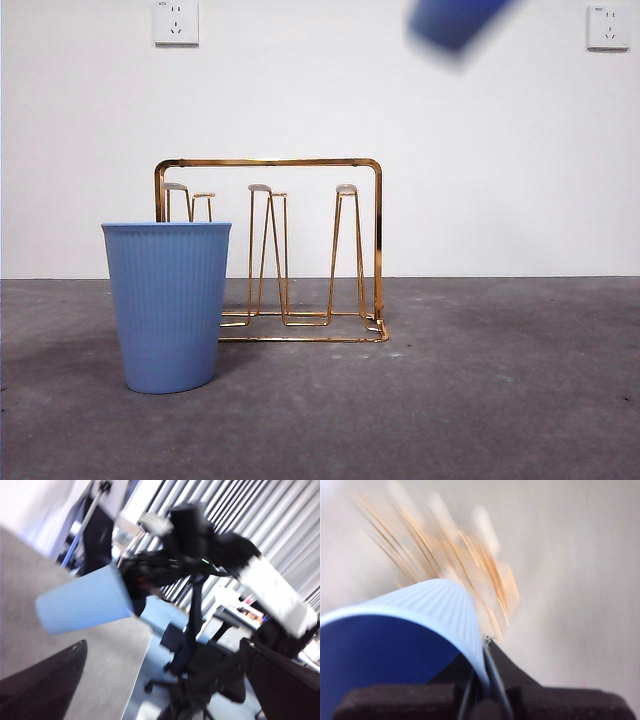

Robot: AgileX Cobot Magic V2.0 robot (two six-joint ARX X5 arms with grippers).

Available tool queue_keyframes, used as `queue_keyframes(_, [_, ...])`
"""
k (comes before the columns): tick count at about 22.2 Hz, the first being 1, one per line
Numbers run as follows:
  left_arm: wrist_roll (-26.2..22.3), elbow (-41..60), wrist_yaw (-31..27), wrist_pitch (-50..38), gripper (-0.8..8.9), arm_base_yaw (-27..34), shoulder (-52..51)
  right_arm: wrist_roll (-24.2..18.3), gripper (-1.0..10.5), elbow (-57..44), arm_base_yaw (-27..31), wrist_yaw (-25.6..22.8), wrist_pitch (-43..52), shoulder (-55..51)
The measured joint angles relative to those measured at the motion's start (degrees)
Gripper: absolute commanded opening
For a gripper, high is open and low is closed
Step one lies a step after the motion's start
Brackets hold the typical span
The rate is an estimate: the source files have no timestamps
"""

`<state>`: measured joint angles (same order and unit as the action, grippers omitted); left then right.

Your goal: Pick up cup 1,put cup 1 in the cup rack,pick up cup 2,put cup 2 in the cup rack

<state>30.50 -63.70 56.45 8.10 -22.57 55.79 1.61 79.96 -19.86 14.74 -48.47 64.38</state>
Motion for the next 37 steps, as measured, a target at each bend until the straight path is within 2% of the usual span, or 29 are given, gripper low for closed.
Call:
queue_keyframes(3, [6.14,0.0,-6.54,-12.61,6.89,-5.88,2.03,2.36,-0.1,2.86,0.0,0.98,9.94,-10.99])
queue_keyframes(6, [10.58,-0.02,-14.23,-25.57,6.89,-12.63,5.53,3.41,-0.1,4.59,0.0,1.4,17.51,-17.42])
queue_keyframes(10, [15.5,-0.02,-20.92,-41.4,6.89,-19.08,10.47,3.69,-0.1,4.55,0.0,4.24,23.32,-18.71])
queue_keyframes(16, [22.4,-0.04,-27.06,-59.52,6.89,-24.13,17.38,5.09,-0.1,4.35,0.0,7.8,27.8,-18.27])
queue_keyframes(21, [25.14,-0.04,-32.15,-64.96,6.89,-25.7,21.2,6.38,-0.1,4.35,0.0,9.62,30.42,-17.49])
queue_keyframes(27, [26.1,-0.04,-36.61,-70.34,6.88,-26.75,23.39,7.26,-0.1,4.35,0.0,10.62,30.36,-15.41])
queue_keyframes(33, [26.16,-0.04,-38.34,-71.34,6.88,-26.95,23.39,8.31,-0.1,4.35,-0.07,11.41,30.45,-11.52])
queue_keyframes(37, [26.14,-0.04,-38.77,-71.67,6.88,-26.95,23.39,8.52,-0.1,4.24,-2.03,11.82,30.6,-9.09])
